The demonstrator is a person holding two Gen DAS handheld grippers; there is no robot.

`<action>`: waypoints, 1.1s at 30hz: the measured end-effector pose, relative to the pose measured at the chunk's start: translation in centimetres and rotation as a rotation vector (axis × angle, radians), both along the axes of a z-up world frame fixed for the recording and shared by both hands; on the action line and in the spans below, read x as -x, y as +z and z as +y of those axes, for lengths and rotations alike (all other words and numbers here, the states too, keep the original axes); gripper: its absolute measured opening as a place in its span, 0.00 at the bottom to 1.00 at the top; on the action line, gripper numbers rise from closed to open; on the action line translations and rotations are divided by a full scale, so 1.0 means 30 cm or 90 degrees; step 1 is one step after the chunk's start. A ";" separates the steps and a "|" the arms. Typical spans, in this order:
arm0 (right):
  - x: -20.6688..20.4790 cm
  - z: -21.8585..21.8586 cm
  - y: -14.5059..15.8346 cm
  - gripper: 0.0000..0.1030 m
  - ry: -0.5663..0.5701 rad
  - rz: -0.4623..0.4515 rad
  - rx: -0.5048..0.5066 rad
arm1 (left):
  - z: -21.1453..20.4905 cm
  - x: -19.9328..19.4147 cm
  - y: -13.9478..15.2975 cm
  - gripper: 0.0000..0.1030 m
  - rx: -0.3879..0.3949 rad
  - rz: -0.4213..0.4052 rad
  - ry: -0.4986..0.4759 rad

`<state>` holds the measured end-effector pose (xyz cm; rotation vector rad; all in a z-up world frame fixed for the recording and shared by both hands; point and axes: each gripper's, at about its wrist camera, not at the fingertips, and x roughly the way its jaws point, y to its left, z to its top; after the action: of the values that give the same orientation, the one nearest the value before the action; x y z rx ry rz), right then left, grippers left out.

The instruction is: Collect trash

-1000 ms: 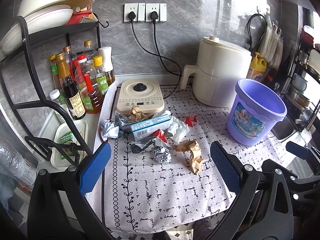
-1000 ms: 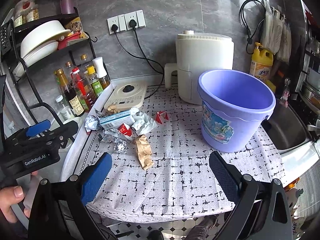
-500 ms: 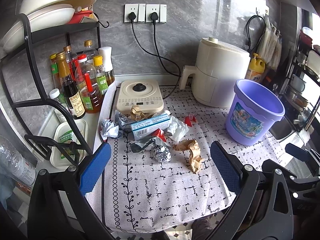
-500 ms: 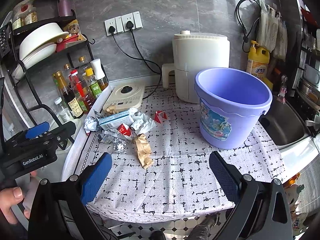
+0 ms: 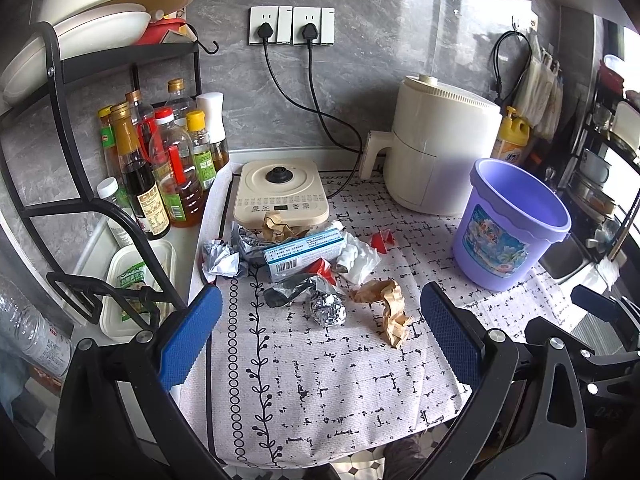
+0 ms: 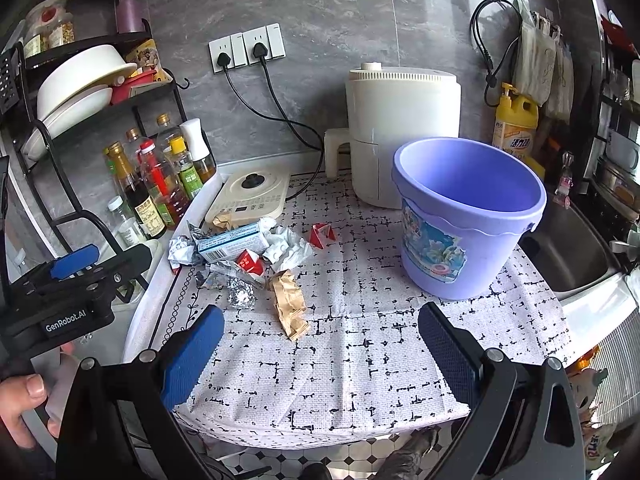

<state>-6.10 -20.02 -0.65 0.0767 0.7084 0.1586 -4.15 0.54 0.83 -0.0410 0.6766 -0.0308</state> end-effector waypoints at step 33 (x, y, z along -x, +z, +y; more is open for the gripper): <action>-0.272 0.009 -0.202 0.89 0.110 0.117 -0.017 | 0.031 -0.194 -0.260 0.68 0.062 0.126 0.047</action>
<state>2.06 -19.76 -6.72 0.0569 0.8961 0.3292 1.66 1.47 -6.96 -0.1636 0.8702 0.0117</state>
